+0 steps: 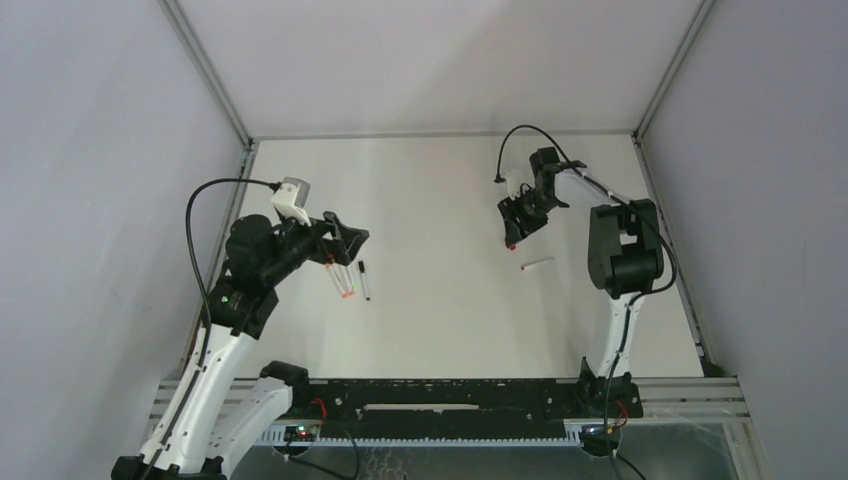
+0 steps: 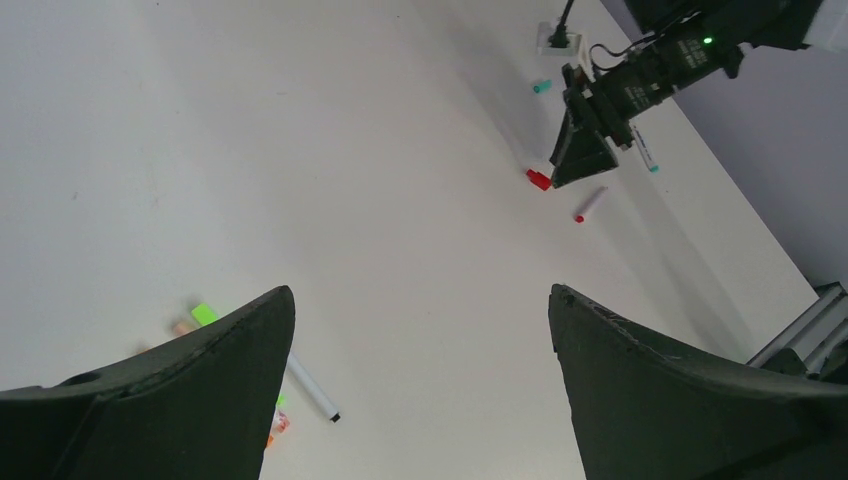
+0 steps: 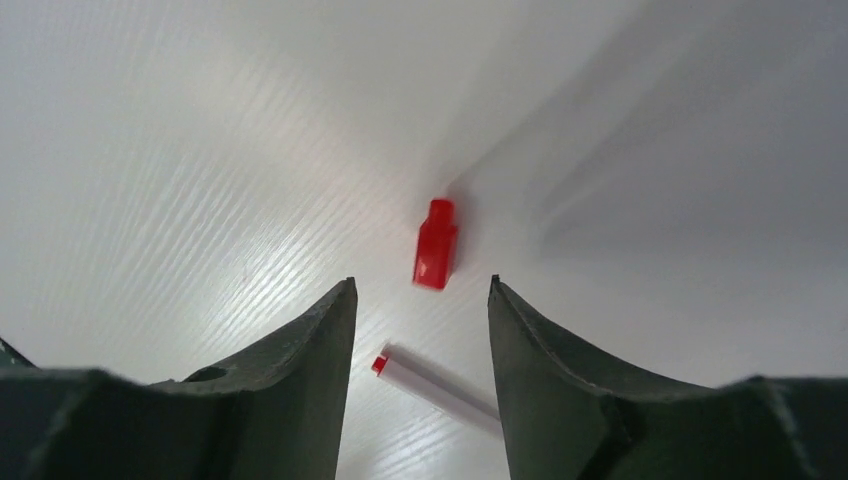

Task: Insert the pens into the pen caps
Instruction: Move the pen to the center of the board.

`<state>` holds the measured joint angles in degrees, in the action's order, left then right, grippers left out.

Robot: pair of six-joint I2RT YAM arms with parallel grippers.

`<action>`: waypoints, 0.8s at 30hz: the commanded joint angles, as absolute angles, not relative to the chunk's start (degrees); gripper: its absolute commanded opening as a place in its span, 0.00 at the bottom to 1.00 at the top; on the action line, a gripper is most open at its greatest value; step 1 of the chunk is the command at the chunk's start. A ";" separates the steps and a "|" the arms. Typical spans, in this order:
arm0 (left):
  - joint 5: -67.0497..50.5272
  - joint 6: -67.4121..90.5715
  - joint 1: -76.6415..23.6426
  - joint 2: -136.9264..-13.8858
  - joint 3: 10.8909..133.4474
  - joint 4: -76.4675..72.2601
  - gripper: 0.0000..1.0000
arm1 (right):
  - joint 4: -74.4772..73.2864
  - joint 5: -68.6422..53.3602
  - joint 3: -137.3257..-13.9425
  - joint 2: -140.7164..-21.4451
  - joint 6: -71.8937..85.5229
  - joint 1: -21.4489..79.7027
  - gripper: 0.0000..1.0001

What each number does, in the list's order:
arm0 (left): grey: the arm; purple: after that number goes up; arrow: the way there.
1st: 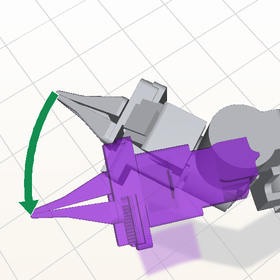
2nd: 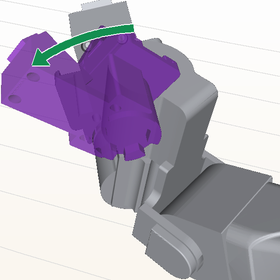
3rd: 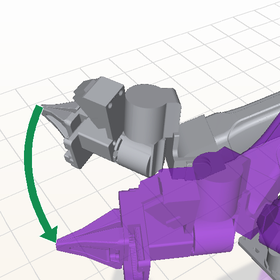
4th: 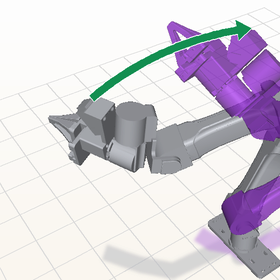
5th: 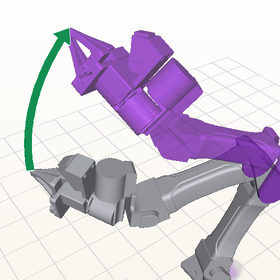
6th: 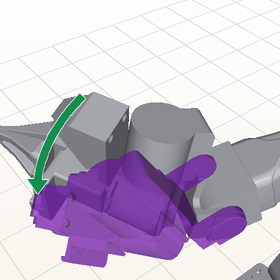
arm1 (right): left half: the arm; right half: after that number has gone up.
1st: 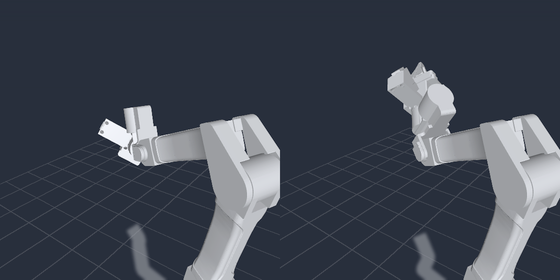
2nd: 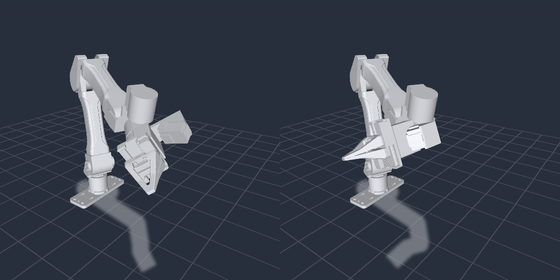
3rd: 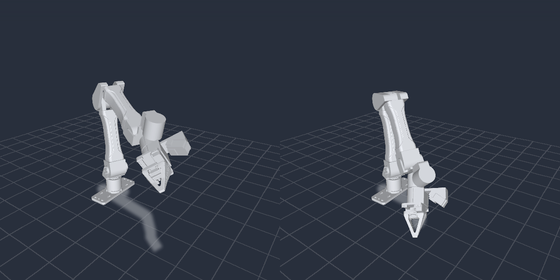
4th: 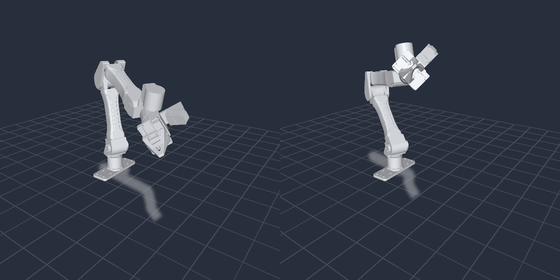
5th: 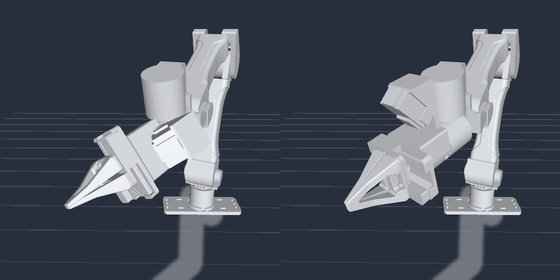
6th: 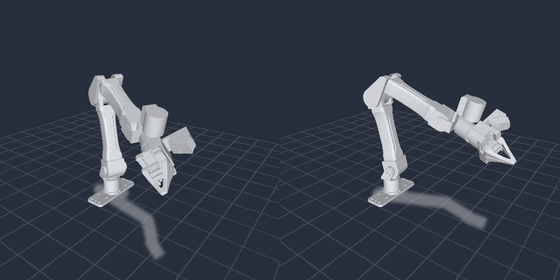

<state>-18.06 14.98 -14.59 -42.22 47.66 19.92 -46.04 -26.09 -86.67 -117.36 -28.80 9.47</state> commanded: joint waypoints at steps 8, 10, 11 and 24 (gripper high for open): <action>-17.95 14.57 -14.09 -40.83 47.18 18.88 1.00 | -53.51 -39.38 -76.02 -91.71 -53.39 0.89 0.63; -18.03 14.59 -14.06 -40.66 47.19 18.85 1.00 | -60.94 -42.60 -72.54 -88.83 -75.31 -2.79 0.67; -18.04 14.59 -14.10 -40.61 47.15 18.81 1.00 | -65.21 -41.69 -70.88 -88.15 -87.63 -4.44 0.69; -17.68 14.50 -14.06 -40.08 47.02 18.81 1.00 | -56.37 -20.94 -58.41 -93.29 -105.47 -0.22 0.65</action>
<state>-18.09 15.00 -14.59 -40.71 47.66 19.88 -60.64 -26.39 -61.84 -92.73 -100.14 -2.70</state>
